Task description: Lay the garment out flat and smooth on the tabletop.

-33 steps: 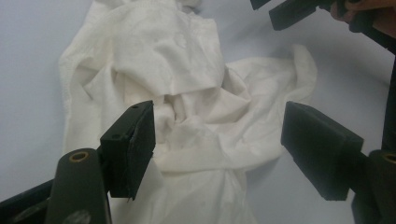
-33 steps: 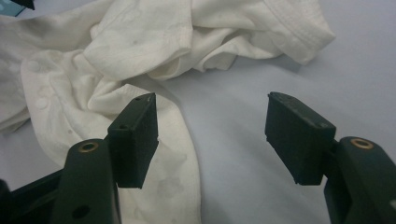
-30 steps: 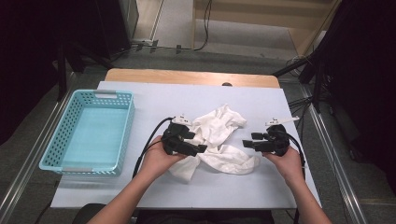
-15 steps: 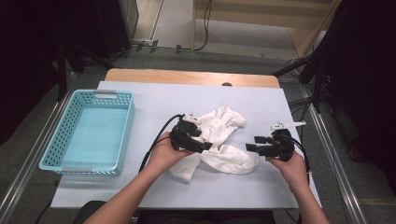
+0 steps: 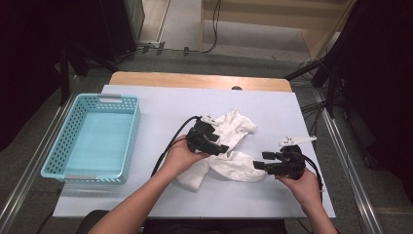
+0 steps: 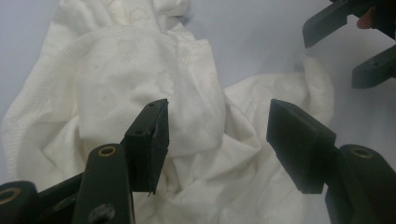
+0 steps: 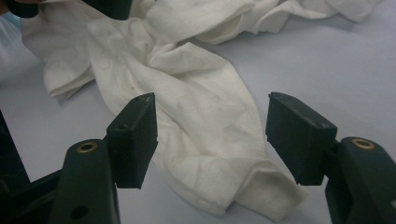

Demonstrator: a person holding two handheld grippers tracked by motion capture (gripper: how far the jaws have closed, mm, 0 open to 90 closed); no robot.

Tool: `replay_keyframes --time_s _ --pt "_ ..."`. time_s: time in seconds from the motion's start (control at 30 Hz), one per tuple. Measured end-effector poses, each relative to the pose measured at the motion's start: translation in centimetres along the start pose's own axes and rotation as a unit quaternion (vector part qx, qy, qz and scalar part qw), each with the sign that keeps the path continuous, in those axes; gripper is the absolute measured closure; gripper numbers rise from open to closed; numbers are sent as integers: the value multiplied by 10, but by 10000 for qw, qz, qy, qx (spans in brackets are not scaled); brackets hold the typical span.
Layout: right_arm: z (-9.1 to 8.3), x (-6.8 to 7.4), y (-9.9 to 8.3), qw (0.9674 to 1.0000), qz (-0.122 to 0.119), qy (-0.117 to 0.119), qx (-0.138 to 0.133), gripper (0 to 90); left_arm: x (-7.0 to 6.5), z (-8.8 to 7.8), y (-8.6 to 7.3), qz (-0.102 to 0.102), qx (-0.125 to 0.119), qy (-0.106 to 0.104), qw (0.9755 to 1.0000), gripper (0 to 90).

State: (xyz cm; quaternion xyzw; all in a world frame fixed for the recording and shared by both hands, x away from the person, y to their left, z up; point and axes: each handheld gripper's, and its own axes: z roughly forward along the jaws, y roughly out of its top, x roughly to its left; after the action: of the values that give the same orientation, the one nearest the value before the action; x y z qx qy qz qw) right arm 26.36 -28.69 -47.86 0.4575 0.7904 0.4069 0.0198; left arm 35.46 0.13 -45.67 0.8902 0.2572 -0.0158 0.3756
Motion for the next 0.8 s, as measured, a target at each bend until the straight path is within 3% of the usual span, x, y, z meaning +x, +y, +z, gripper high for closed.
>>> replay_keyframes --time_s 0.07,0.23,0.47,0.63,0.8 --pt "1 2 0 10000 -48 13 -5 325 0 5 0 78 73 47 9999 399" --pt "6 3 -2 9999 -58 10 96 325 4 14 0 55 118 65 9999 404" --pt "14 6 -7 9998 -7 32 197 325 9 27 -3 78 250 298 9992 487" --pt "14 8 -11 9998 -17 8 217 325 15 34 -6 70 386 394 9985 586" --pt "12 6 -14 9997 72 17 214 325 19 37 -7 164 428 478 9978 739"
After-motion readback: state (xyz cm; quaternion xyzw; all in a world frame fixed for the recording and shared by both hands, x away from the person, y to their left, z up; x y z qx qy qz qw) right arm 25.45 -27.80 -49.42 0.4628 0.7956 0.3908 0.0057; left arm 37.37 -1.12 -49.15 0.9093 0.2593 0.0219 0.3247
